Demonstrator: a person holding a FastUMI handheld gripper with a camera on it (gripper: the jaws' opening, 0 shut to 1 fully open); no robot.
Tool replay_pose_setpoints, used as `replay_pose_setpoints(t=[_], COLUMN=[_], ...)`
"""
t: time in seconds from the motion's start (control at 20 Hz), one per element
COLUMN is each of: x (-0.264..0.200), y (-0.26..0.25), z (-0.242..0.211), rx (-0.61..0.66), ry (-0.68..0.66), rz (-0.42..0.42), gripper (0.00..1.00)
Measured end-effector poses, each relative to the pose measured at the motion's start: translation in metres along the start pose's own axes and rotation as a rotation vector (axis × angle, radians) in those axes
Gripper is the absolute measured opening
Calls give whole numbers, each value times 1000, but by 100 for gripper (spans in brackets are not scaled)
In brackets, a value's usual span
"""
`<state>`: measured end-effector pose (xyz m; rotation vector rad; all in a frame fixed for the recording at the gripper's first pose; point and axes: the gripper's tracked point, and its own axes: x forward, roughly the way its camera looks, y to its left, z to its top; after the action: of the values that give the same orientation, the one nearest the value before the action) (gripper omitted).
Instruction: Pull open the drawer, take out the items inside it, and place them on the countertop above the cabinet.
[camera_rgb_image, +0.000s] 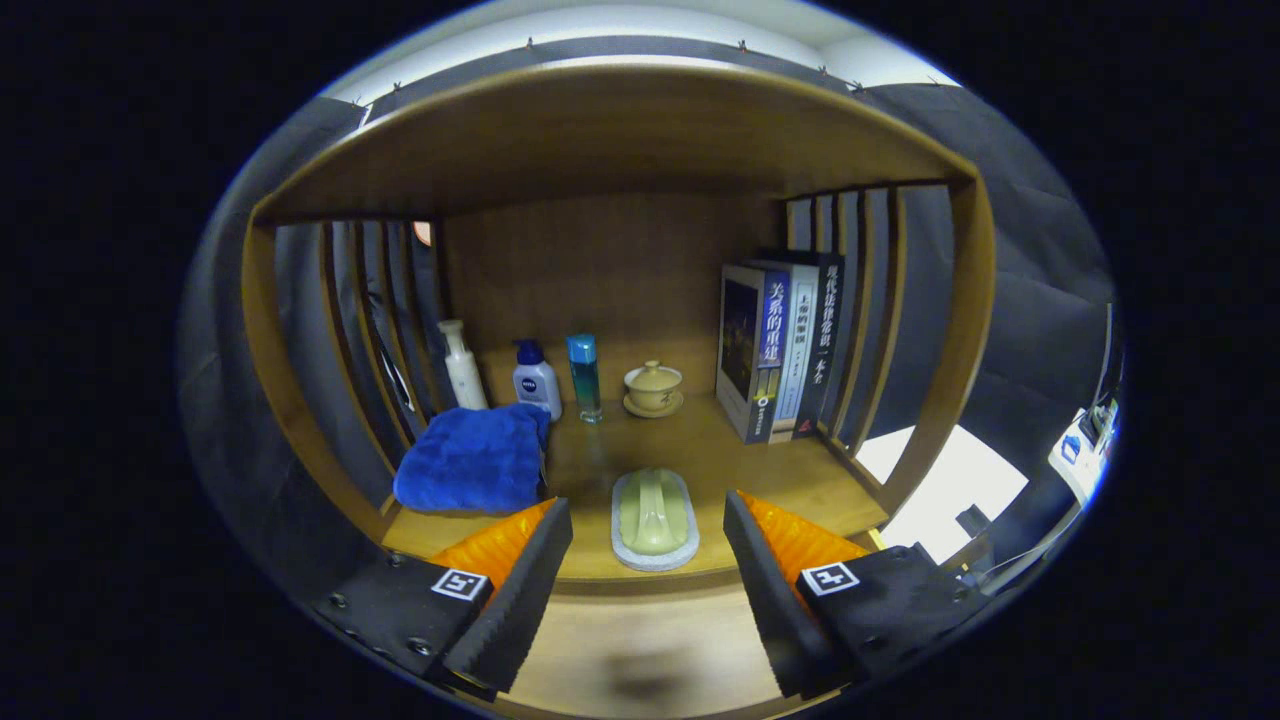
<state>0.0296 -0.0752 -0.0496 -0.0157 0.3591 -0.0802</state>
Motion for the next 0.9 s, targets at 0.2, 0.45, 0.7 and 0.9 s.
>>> replay_pose_setpoints(t=[0.2,0.45,0.7,0.9], x=[-38,-93,-135,-151], y=[-3,-4,-10,-21], z=[-6,-23,-53,-87], rx=[5,-23,-18,-31], ry=[-69,-159,-224,-249], rz=[2,0,-2,-20], gripper=[99,99,98,98])
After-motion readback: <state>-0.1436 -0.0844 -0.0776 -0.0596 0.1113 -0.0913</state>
